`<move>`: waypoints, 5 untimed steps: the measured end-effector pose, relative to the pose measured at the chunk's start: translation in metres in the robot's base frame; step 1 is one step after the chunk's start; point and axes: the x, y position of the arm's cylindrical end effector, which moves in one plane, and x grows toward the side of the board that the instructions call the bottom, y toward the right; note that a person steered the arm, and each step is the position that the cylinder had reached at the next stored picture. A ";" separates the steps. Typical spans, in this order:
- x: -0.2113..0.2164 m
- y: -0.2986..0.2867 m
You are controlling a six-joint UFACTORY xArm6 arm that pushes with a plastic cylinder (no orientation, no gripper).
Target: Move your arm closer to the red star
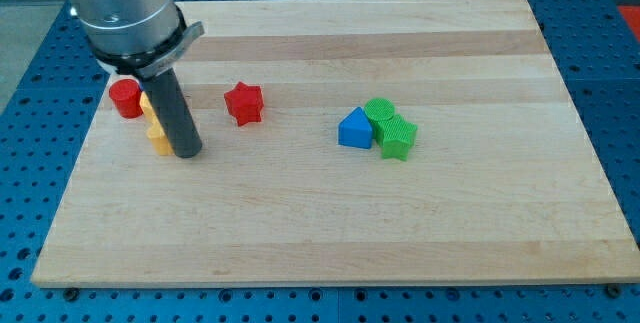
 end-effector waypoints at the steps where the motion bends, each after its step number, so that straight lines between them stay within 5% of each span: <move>1: 0.000 -0.015; 3: 0.000 -0.001; 5: -0.003 0.077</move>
